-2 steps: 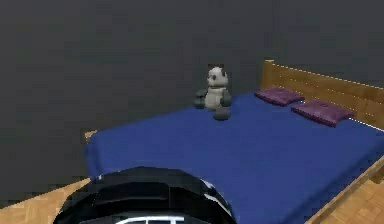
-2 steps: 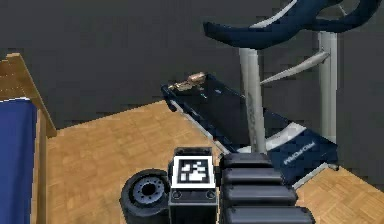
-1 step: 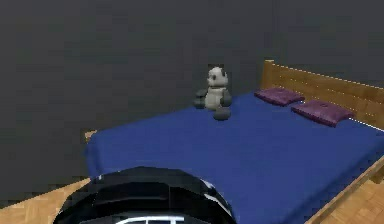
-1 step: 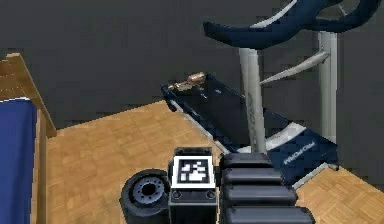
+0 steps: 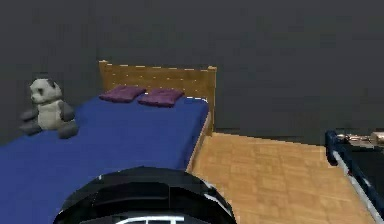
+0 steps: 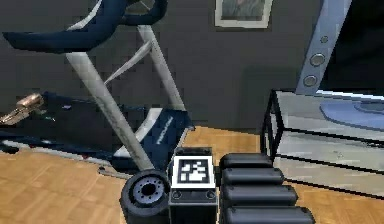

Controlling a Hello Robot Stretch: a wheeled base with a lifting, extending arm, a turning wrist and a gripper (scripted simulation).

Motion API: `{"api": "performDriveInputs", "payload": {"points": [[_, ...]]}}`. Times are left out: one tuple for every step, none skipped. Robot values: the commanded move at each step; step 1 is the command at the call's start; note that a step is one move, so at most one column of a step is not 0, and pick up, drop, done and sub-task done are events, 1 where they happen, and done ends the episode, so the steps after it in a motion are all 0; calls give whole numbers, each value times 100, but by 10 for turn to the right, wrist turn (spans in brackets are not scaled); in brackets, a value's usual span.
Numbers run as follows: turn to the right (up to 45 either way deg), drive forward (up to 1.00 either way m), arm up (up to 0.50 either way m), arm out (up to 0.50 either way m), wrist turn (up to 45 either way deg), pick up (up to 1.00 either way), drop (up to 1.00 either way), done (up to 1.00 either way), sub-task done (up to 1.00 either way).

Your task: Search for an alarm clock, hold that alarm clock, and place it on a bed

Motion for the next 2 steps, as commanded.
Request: {"api": "performDriveInputs", "payload": {"points": [[450, 0, 0, 0, 0, 0, 0, 0, 0], [450, 0, 0, 0, 0, 0, 0, 0, 0]]}}
